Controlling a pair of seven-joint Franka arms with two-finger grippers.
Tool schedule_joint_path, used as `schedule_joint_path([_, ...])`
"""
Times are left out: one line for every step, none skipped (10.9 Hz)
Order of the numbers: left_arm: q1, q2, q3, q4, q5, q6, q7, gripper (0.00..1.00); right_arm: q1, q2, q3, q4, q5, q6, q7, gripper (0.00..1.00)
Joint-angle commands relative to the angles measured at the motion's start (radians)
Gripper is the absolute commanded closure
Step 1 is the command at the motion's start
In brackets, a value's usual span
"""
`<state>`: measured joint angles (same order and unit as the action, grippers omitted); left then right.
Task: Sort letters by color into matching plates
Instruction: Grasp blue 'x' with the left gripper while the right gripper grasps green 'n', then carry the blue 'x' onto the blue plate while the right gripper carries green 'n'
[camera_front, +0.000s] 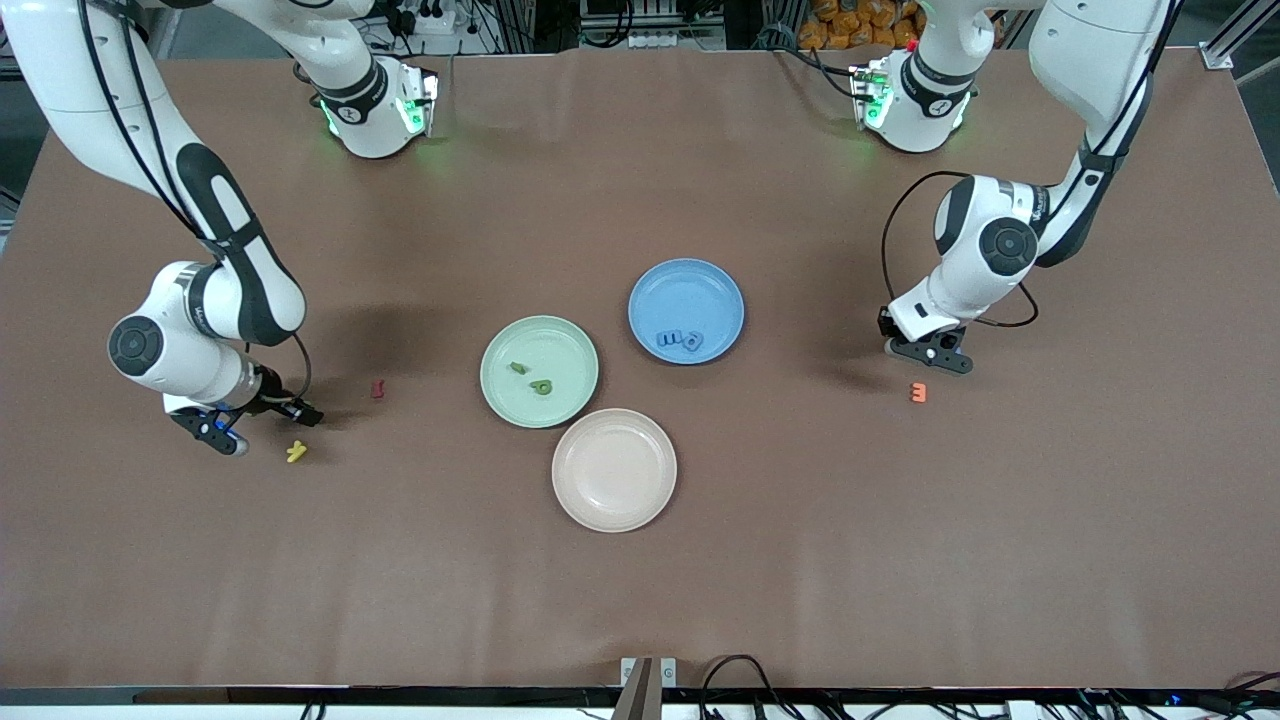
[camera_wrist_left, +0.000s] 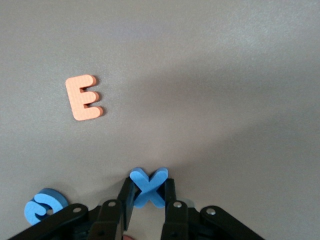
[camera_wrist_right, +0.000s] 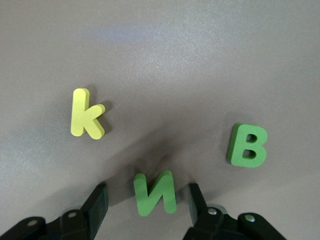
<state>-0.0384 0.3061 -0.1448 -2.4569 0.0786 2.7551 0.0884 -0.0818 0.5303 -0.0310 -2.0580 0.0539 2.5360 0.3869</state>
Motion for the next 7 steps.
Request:
schedule_joint_path([-0.031, -0.015, 0.008, 0.013, -0.036, -0.005, 0.025, 1.00, -0.019, -0.015, 0.016, -0.030, -0.008, 0.012, -0.009, 0.28])
schedule_joint_path([-0.032, -0.018, 0.005, 0.019, -0.036, -0.012, 0.024, 1.00, -0.019, -0.019, 0.016, -0.033, -0.008, 0.012, -0.009, 0.29])
schedule_joint_path([-0.034, -0.016, 0.004, 0.030, -0.036, -0.025, 0.024, 1.00, -0.019, -0.023, 0.017, -0.037, -0.008, 0.013, -0.009, 0.32])
schedule_joint_path([-0.041, -0.019, 0.004, 0.038, -0.036, -0.037, 0.024, 1.00, -0.019, -0.024, 0.016, -0.039, -0.008, 0.012, -0.011, 0.36])
schedule_joint_path([-0.046, -0.022, 0.002, 0.041, -0.054, -0.048, 0.024, 1.00, -0.019, -0.024, 0.017, -0.039, -0.008, 0.013, -0.016, 0.41])
schedule_joint_path([-0.057, -0.025, 0.001, 0.051, -0.077, -0.054, 0.022, 1.00, -0.019, -0.024, 0.016, -0.039, -0.008, 0.012, -0.019, 0.48])
schedule_joint_path([-0.066, -0.025, -0.001, 0.062, -0.101, -0.071, 0.022, 1.00, -0.021, -0.024, 0.016, -0.039, -0.008, 0.012, -0.019, 0.53])
